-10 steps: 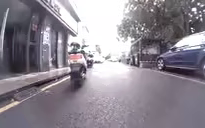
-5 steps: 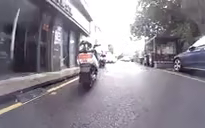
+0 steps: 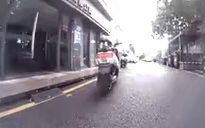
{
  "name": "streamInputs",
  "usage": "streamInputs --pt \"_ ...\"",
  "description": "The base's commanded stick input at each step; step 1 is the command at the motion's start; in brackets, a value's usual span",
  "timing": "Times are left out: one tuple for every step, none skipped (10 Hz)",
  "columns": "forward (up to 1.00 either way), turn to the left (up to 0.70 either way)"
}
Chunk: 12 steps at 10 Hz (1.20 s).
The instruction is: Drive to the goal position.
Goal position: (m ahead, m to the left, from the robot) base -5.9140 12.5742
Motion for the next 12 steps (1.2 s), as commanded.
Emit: streamInputs --pt "0.45 0.27" --pt "0.45 0.25" --pt "0.45 0.19" --pt "0.45 0.08" --pt "0.45 0.0" --pt "0.45 0.0" --pt "0.45 0.0" --pt "0.45 0.0" --pt "0.45 0.0" --pt "0.45 0.01" --pt "0.45 0.15" --pt "0.45 0.25"
